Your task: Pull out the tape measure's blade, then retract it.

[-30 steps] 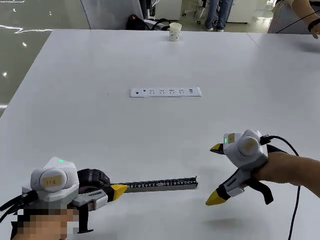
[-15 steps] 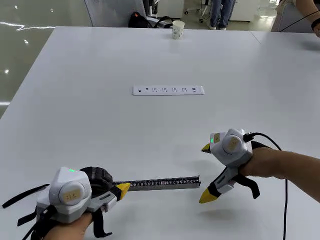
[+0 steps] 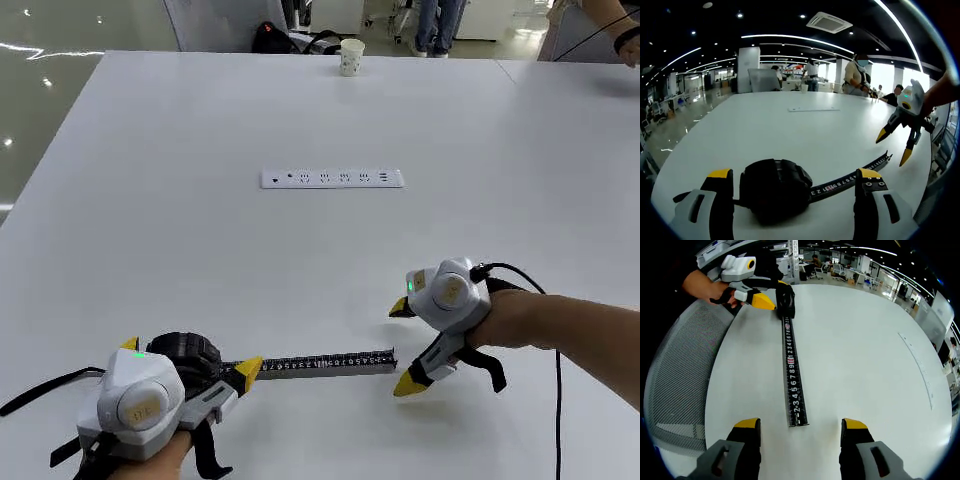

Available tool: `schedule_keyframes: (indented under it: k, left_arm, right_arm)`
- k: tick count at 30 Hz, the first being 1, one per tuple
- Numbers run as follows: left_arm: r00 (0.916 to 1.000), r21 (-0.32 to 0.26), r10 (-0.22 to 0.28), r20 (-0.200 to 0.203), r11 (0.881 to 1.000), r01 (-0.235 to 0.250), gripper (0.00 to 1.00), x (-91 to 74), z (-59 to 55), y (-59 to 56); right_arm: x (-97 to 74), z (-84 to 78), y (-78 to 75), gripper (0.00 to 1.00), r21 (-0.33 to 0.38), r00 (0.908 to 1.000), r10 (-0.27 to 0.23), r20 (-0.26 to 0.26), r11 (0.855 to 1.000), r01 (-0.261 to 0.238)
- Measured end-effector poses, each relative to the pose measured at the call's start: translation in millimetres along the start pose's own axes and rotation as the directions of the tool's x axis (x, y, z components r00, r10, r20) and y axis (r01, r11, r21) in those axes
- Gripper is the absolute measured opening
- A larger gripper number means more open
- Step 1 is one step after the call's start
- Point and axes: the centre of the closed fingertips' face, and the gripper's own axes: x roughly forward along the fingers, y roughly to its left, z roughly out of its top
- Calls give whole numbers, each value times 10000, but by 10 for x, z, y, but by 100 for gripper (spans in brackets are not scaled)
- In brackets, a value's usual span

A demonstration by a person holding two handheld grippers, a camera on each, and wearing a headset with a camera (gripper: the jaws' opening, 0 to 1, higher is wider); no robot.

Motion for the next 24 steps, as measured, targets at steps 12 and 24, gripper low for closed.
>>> schedule_keyframes:
  k: [12,24]
  left_arm:
    - [9999,-147,153,-39,9998,-153,99,-6,-41,48]
    - [9998,-280,211,-36,9994,-211,99,-1,-38,52]
  right_arm:
    - [47,-11,49,36,-325,9992,355,-179,9988,-361]
    - [109,-37,42,18,-603,9979,330,-561,9975,-363]
